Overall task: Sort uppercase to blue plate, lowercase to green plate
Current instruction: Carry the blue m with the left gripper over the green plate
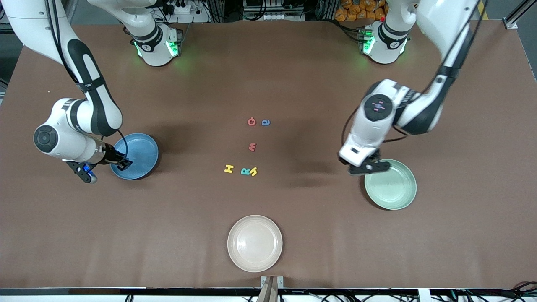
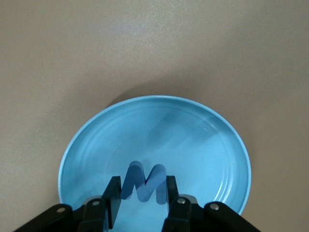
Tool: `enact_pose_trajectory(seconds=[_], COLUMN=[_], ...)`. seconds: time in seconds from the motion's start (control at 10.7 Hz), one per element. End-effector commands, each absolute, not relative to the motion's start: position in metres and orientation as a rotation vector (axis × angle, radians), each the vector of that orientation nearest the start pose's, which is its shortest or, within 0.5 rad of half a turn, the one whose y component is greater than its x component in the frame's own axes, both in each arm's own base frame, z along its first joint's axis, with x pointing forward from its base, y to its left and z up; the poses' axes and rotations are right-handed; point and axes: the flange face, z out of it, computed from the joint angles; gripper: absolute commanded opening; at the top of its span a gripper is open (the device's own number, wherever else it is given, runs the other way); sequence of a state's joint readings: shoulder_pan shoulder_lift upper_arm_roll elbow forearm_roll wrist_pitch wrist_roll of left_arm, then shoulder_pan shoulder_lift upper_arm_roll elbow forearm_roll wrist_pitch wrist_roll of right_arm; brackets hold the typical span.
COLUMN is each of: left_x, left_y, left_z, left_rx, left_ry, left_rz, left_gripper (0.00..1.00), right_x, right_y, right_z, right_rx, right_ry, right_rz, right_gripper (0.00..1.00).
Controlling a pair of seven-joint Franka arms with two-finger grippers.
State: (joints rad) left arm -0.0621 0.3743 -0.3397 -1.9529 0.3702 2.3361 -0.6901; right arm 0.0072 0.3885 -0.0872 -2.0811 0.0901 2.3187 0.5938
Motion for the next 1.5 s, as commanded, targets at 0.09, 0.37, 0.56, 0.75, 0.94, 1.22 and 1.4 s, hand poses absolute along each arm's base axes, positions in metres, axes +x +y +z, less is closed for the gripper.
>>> enact_pose_trajectory(seconds=[0.09,0.37,0.56,0.75,0.94,1.22,1.4], left_x=[0.587,0.607,0.618,0.629,0.634,0.639,0.641], left_y=[-0.167,-0.122,-0.101,-0.102,-0.103,-0.103,-0.103], left_z=[0.302,0.282,0.265,0.255,0.249,0.231,0.225], left_rx=[-3.031,-3.059,-3.059,-3.062,-3.066,-3.078,-3.082], left_ry=[-0.03,0.018,0.055,0.068,0.065,0.053,0.034], left_rz=[-0.101,-0.064,-0.077,-0.077,-0.074,-0.07,-0.067], left_gripper=[0.0,0.0,0.0,0.0,0.0,0.0,0.0], right_x=[0.565,0.562,0.558,0.558,0.561,0.564,0.564], right_y=[-0.042,-0.044,-0.043,-0.046,-0.045,-0.044,-0.043], right_z=[0.231,0.242,0.243,0.242,0.243,0.241,0.243], right_rx=[-2.946,-2.946,-2.947,-2.921,-2.91,-2.91,-2.91], right_ry=[1.115,1.108,1.109,1.11,1.105,1.104,1.107], right_rz=[0.237,0.27,0.318,0.325,0.312,0.279,0.281], right_gripper=[0.0,0.0,0.0,0.0,0.0,0.0,0.0])
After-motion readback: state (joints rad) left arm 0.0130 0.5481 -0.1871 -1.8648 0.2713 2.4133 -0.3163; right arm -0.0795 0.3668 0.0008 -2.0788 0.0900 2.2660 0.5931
